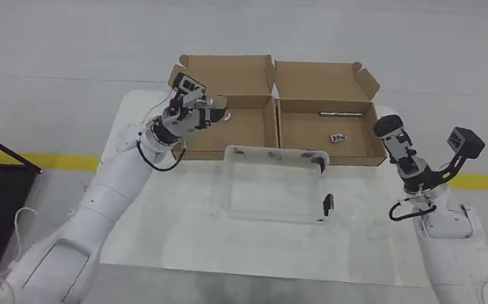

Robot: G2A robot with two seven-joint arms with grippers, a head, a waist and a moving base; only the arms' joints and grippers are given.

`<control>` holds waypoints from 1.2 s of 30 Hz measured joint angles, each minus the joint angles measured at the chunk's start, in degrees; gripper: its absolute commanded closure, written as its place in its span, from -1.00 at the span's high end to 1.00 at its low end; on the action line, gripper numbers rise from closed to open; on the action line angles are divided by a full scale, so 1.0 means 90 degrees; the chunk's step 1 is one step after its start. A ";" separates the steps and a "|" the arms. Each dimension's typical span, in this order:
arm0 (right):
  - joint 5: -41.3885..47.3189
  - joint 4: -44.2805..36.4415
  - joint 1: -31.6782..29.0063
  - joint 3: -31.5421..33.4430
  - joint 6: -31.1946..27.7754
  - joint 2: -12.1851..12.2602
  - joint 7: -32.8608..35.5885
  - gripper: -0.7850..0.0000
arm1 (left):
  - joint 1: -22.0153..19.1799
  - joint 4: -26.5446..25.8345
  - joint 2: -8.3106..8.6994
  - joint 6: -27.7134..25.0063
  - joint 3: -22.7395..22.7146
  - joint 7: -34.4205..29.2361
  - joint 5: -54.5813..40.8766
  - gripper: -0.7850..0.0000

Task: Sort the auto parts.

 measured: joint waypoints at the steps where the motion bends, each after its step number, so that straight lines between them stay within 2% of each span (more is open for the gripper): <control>1: 0.0000 0.0000 0.0000 0.0000 0.0000 0.0000 0.0000 1.00 | 0.0017 0.0038 -0.0065 0.0043 -0.0122 -0.0041 0.0115 -1.00; 9: 0.0000 0.0000 0.0000 0.0000 0.0000 0.0000 0.0000 1.00 | 0.0102 0.0063 -0.0355 -0.0044 -0.0777 0.0043 0.1145 -1.00; 16: 0.0000 0.0000 0.0000 0.0000 0.0000 0.0000 0.0000 1.00 | 0.0093 -0.0054 -0.0143 -0.2213 -0.0722 0.2203 0.4546 -1.00; 19: 0.0000 0.0000 0.0000 0.0000 0.0000 0.0000 0.0000 1.00 | 0.0068 0.0023 -0.0015 -0.2910 -0.0689 0.2904 0.5636 -1.00; 22: 0.0000 0.0000 0.0000 0.0000 0.0000 0.0000 0.0000 1.00 | 0.0078 0.0054 0.0053 -0.3342 -0.0611 0.3343 0.5985 -1.00; 32: 0.0000 0.0000 0.0000 0.0000 0.0000 0.0000 0.0000 1.00 | -0.0052 0.0179 0.0193 -0.3749 -0.0525 0.3812 0.6463 -1.00; 36: 0.0000 0.0000 0.0000 0.0000 0.0000 0.0000 0.0000 1.00 | -0.0165 -0.0002 0.0261 -0.3461 -0.0761 0.4662 0.7938 -1.00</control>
